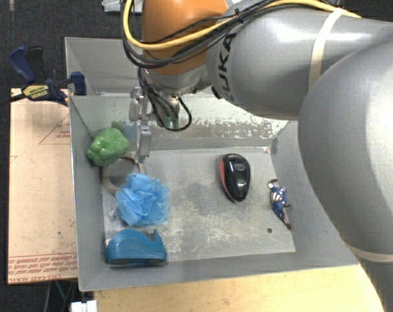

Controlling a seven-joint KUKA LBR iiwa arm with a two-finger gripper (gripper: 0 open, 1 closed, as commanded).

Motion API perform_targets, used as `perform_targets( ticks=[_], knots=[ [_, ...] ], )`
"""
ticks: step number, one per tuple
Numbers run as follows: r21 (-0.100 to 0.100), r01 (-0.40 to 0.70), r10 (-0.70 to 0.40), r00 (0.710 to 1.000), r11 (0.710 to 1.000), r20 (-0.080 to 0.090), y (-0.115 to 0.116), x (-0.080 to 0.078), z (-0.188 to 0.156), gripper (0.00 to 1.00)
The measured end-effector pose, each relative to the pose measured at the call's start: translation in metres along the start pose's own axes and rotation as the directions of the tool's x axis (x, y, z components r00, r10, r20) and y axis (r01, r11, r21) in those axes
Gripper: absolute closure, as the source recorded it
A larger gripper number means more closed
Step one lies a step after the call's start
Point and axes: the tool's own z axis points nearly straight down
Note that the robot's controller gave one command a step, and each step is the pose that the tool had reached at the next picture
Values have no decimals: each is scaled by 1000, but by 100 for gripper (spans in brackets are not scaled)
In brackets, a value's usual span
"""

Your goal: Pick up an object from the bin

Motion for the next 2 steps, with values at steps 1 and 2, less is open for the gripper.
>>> perform_targets(
  ticks=[1,2],
  knots=[
    [0,0,0,1000,1000,0,0,0,0,0],
    [0,22,-22,1000,1000,-2,7,5,54,0]
  ],
)
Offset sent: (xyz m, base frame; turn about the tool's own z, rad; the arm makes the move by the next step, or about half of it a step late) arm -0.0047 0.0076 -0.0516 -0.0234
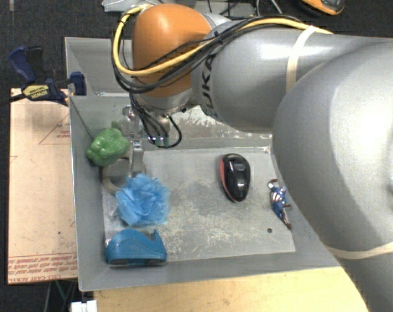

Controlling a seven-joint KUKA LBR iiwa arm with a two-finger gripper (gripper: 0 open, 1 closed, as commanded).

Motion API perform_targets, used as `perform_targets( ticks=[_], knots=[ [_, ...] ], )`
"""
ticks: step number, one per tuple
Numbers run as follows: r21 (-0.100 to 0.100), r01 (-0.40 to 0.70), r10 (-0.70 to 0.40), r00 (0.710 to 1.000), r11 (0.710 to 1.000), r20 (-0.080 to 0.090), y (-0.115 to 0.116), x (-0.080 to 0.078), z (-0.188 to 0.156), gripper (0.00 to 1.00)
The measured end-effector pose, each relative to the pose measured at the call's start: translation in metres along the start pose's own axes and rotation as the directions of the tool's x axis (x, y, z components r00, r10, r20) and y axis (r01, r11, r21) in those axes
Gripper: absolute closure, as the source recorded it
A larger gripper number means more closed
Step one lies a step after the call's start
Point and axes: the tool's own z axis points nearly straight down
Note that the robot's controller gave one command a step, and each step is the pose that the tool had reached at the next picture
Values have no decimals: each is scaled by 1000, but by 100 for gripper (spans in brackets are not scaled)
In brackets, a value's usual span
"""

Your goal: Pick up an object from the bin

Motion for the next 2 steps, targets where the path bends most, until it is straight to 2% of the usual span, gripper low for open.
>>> perform_targets(
  ticks=[1,2],
  knots=[
    [-3,-26,26,1000,1000,10,7,-6,9,0],
    [-4,-17,17,1000,1000,15,-12,-12,-36,0]
  ],
)
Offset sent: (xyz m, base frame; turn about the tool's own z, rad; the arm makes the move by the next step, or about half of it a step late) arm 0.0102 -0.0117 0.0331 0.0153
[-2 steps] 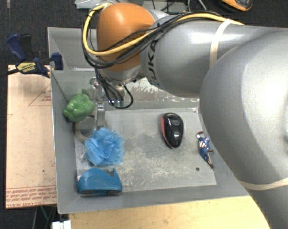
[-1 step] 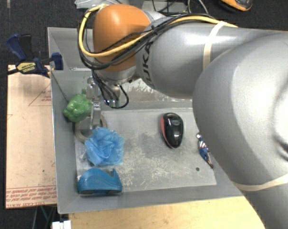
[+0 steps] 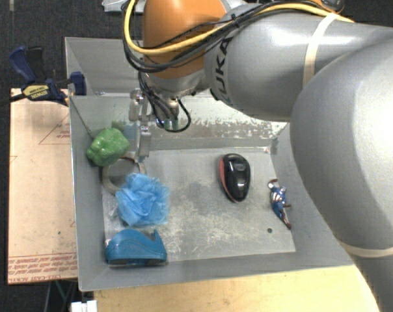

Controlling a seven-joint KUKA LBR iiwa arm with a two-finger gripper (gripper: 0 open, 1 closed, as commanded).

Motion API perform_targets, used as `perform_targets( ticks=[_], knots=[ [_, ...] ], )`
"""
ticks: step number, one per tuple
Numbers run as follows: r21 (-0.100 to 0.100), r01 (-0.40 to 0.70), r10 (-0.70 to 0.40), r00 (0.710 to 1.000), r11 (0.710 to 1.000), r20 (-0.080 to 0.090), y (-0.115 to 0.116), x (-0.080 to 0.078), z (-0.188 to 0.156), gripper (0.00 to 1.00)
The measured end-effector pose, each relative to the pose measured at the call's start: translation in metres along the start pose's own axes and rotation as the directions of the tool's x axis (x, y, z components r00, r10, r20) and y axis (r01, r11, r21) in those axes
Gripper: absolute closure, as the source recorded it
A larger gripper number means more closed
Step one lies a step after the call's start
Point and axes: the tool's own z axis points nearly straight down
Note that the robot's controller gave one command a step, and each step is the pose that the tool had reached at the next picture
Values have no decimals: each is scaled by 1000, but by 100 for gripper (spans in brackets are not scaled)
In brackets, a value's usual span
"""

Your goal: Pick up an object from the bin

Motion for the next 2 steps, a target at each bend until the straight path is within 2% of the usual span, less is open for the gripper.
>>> perform_targets(
  ticks=[1,2],
  knots=[
    [0,168,-168,986,986,-5,13,10,82,0],
    [-1,125,-125,992,992,5,-18,7,98,0]
  ],
)
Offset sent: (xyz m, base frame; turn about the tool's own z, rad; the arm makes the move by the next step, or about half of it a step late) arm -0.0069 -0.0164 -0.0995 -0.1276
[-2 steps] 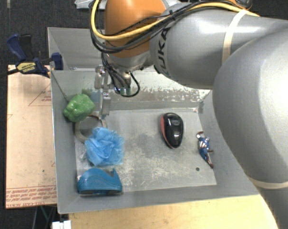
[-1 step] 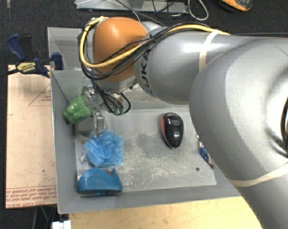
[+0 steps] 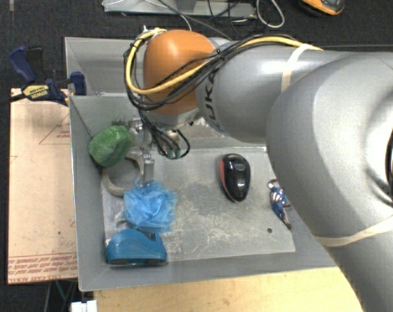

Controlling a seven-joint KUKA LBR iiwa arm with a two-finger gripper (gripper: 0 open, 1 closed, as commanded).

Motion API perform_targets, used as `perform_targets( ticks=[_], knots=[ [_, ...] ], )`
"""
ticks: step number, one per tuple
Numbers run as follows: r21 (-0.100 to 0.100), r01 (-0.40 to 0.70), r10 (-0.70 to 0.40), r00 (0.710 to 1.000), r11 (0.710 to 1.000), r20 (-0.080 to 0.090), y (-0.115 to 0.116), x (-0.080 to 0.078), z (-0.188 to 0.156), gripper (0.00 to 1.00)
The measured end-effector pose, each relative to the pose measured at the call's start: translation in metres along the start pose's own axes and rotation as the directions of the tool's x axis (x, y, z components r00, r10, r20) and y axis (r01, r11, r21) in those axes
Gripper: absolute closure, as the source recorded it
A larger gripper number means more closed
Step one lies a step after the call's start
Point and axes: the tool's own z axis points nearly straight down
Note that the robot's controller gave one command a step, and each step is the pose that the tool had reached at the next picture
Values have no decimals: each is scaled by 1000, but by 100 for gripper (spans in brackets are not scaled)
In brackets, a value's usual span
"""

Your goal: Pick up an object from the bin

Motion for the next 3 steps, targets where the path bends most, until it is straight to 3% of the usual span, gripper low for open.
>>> perform_targets(
  ticks=[1,2,3],
  knots=[
    [-5,182,-182,983,983,9,-27,11,16,0],
    [1,-160,160,987,987,8,-9,25,41,0],
    [-8,-150,150,988,989,19,-14,61,30,0]
  ],
)
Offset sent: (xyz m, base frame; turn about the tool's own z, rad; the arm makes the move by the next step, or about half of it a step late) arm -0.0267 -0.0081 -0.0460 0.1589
